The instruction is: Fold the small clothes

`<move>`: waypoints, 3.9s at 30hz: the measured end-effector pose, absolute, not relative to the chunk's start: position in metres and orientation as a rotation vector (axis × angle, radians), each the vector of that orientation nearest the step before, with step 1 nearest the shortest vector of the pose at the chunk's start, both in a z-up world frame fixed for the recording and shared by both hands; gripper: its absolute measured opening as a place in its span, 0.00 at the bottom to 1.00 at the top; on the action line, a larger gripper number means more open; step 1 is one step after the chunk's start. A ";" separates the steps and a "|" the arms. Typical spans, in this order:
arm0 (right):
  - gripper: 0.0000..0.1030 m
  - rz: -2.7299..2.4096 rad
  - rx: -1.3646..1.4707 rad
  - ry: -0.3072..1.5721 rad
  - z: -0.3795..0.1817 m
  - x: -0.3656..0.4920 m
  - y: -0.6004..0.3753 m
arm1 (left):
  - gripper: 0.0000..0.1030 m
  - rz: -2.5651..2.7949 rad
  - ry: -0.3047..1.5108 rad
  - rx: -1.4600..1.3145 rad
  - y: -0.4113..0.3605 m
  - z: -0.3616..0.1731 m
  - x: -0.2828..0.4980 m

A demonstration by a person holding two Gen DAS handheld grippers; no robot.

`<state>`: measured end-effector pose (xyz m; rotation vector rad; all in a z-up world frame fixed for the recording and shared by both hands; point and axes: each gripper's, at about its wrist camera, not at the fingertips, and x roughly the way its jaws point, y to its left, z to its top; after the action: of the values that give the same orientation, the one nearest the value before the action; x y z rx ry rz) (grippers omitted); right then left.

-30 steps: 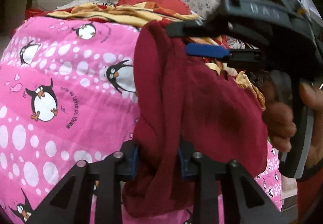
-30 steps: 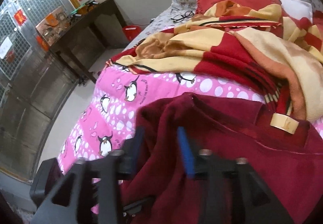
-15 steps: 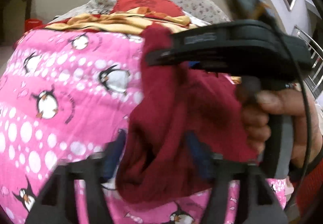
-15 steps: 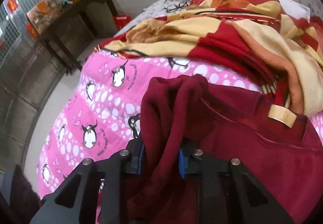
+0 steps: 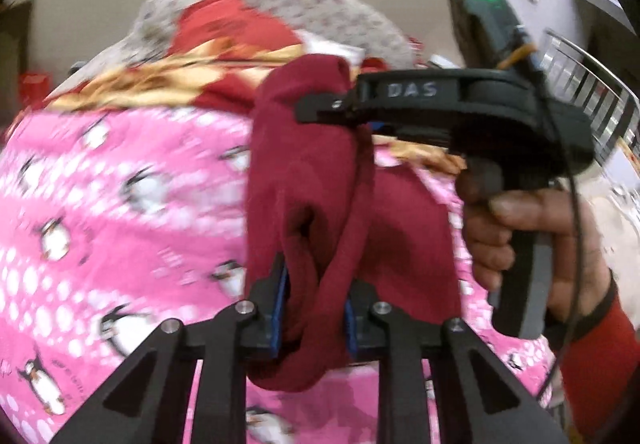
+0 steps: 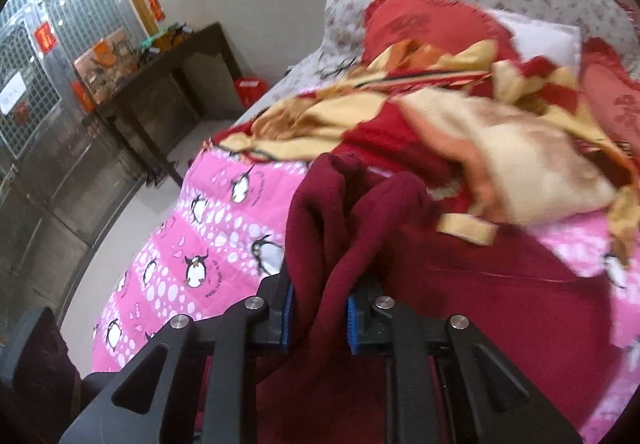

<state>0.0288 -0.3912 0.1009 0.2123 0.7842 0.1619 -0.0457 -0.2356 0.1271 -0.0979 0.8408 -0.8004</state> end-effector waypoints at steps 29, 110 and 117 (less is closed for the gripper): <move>0.52 -0.134 0.448 0.683 0.085 -0.145 -0.566 | 0.79 -1.006 0.804 0.168 -0.337 0.129 -0.123; 0.68 -0.161 0.451 0.685 0.035 -0.206 -0.539 | 0.82 -0.797 0.941 0.070 -0.320 0.084 -0.070; 0.78 -0.133 0.640 0.650 0.015 -0.169 -0.571 | 0.89 -0.852 0.999 -0.104 -0.331 0.077 -0.032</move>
<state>-0.1689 -0.5709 0.0153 0.6397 0.6497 -0.1328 -0.0323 -0.3306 0.0769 -0.1045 0.9991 -0.8517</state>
